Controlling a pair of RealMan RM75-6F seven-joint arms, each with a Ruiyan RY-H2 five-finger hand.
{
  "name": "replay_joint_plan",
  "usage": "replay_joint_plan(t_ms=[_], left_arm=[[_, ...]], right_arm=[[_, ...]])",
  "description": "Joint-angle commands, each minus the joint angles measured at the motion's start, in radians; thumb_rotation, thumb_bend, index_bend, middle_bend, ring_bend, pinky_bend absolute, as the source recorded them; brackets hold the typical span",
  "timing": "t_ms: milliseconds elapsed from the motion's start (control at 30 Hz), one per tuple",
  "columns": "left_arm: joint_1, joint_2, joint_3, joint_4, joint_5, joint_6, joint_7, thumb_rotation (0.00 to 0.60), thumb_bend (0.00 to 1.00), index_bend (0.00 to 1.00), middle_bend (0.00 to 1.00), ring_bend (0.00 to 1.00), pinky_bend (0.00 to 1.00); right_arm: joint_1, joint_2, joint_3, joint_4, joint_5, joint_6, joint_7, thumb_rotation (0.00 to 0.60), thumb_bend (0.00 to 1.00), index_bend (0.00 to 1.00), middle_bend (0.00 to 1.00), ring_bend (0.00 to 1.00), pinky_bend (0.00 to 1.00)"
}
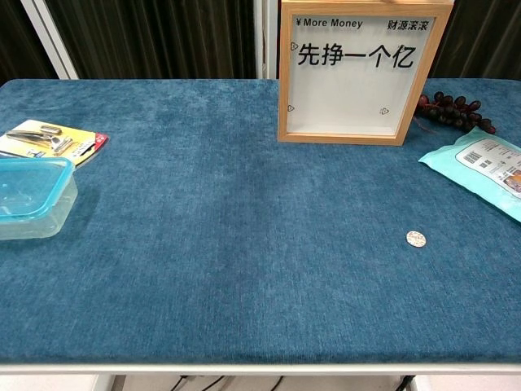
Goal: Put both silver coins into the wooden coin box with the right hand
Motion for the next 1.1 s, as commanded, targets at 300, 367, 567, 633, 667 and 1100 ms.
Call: replay_joint_plan(t_ms=[300, 367, 567, 633, 667, 1100], left_arm=[[-0.001, -0.002, -0.001, -0.003, -0.002, -0.004, 0.007, 0.6, 0.05, 0.0, 0.0, 0.0, 0.0], [-0.002, -0.002, -0.001, -0.004, -0.002, -0.005, 0.009, 0.6, 0.05, 0.0, 0.0, 0.0, 0.0], [-0.002, 0.002, -0.001, -0.009, -0.002, -0.005, 0.011, 0.6, 0.05, 0.0, 0.0, 0.0, 0.0], [-0.003, 0.001, 0.0, -0.009, 0.0, -0.006, 0.013, 0.6, 0.05, 0.0, 0.0, 0.0, 0.0], [-0.004, 0.001, 0.0, -0.009, 0.0, -0.007, 0.013, 0.6, 0.05, 0.0, 0.0, 0.0, 0.0], [-0.005, 0.005, 0.0, -0.01, -0.005, -0.013, 0.016, 0.6, 0.05, 0.0, 0.0, 0.0, 0.0]], right_arm=[[0.003, -0.028, -0.011, 0.037, 0.022, -0.018, -0.032, 0.6, 0.49, 0.74, 0.1, 0.0, 0.0], [0.001, -0.031, -0.012, 0.04, 0.026, -0.02, -0.035, 0.6, 0.49, 0.74, 0.1, 0.0, 0.0], [-0.003, -0.039, -0.011, 0.051, 0.025, -0.018, -0.039, 0.6, 0.49, 0.74, 0.1, 0.0, 0.0], [-0.005, -0.042, -0.011, 0.053, 0.025, -0.018, -0.041, 0.6, 0.49, 0.74, 0.1, 0.0, 0.0], [-0.005, -0.042, -0.01, 0.054, 0.027, -0.017, -0.043, 0.6, 0.49, 0.74, 0.1, 0.0, 0.0], [-0.004, -0.064, -0.004, 0.071, 0.022, -0.004, -0.062, 0.6, 0.49, 0.74, 0.1, 0.0, 0.0]])
